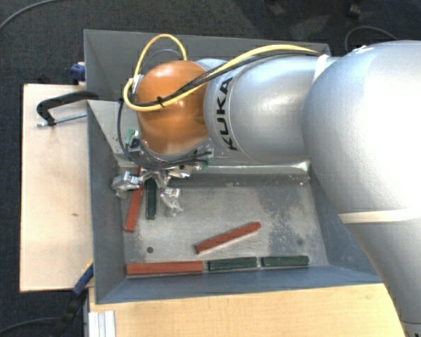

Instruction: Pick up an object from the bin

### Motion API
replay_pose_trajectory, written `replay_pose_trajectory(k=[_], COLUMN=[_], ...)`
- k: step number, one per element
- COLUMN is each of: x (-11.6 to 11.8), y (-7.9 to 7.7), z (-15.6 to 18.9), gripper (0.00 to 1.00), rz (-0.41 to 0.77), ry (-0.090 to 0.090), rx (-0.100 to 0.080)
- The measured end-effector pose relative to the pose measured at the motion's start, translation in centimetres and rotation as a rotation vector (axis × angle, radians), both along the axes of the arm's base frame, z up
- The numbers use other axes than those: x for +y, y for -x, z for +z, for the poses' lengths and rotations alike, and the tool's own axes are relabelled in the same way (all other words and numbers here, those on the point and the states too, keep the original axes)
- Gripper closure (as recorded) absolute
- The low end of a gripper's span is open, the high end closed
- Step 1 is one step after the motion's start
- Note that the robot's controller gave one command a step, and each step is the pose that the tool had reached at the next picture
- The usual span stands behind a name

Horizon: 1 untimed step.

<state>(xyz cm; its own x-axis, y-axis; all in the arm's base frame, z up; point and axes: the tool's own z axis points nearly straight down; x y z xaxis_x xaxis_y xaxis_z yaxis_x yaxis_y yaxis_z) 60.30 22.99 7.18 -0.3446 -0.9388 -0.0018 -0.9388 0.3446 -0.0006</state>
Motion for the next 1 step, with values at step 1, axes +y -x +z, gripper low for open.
replay_pose_trajectory(k=[1], x=[0.14], y=[0.01], z=[0.04], gripper=[1.00], rz=[0.000], ry=[-0.003], rx=[-0.001])
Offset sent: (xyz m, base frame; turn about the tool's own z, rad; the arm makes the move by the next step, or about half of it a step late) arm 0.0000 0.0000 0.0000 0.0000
